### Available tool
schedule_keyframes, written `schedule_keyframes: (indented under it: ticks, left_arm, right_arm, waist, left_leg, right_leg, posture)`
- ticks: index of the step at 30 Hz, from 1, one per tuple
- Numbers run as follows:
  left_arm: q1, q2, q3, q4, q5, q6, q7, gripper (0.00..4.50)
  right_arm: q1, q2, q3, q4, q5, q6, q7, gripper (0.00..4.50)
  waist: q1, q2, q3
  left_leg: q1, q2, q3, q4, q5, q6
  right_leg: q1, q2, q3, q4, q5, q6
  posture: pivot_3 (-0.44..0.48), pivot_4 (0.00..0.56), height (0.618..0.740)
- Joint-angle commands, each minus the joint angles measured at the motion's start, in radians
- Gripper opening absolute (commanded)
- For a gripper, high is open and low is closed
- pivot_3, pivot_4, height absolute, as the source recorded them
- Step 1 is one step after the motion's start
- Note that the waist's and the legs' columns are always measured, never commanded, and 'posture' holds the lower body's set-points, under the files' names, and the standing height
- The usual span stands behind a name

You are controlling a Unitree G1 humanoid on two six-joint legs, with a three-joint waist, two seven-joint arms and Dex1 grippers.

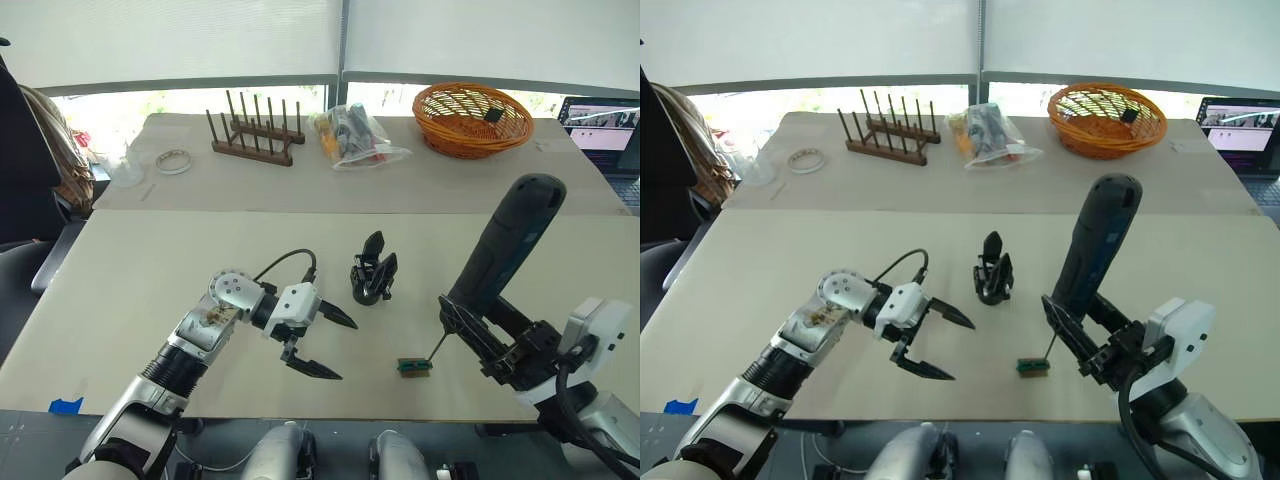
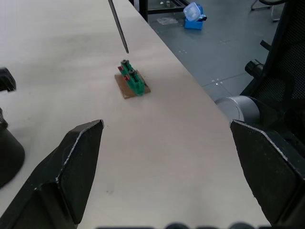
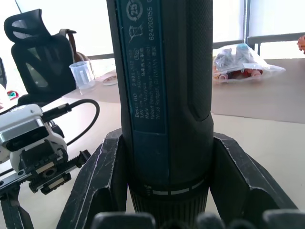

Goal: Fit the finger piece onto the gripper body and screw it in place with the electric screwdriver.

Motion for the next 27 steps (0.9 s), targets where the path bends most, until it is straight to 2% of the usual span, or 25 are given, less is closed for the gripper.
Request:
schedule_keyframes:
  ticks: [1, 15, 27]
  left_arm:
    - [-0.012, -0.004, 0.004, -0.016, -0.001, -0.008, -0.006, 4.50]
    - [-0.013, -0.017, 0.007, 0.024, 0.009, -0.050, -0.004, 4.50]
    - [-0.019, -0.023, 0.009, 0.065, 0.019, -0.091, -0.020, 4.50]
  right_arm:
    - [0.001, -0.010, 0.015, -0.030, -0.016, -0.067, -0.001, 1.97]
    - [0.034, -0.031, 0.072, -0.022, -0.104, -0.137, 0.006, 1.97]
    - [0.106, -0.024, 0.068, 0.022, -0.130, -0.231, 0.052, 1.97]
  waist:
    - [0.000, 0.000, 0.000]
    - [0.004, 0.000, 0.000]
    - [0.006, 0.000, 0.000]
  left_leg:
    - [0.000, 0.000, 0.000, 0.000, 0.000, 0.000]
    - [0.000, 0.000, 0.000, 0.000, 0.000, 0.000]
    - [0.000, 0.000, 0.000, 0.000, 0.000, 0.001]
  right_leg:
    - [0.000, 0.000, 0.000, 0.000, 0.000, 0.000]
    - [0.000, 0.000, 0.000, 0.000, 0.000, 0.000]
    - [0.000, 0.000, 0.000, 0.000, 0.000, 0.000]
  posture:
    - [0.000, 0.150, 0.740]
    - [0.000, 0.150, 0.740]
    - [0.000, 0.150, 0.740]
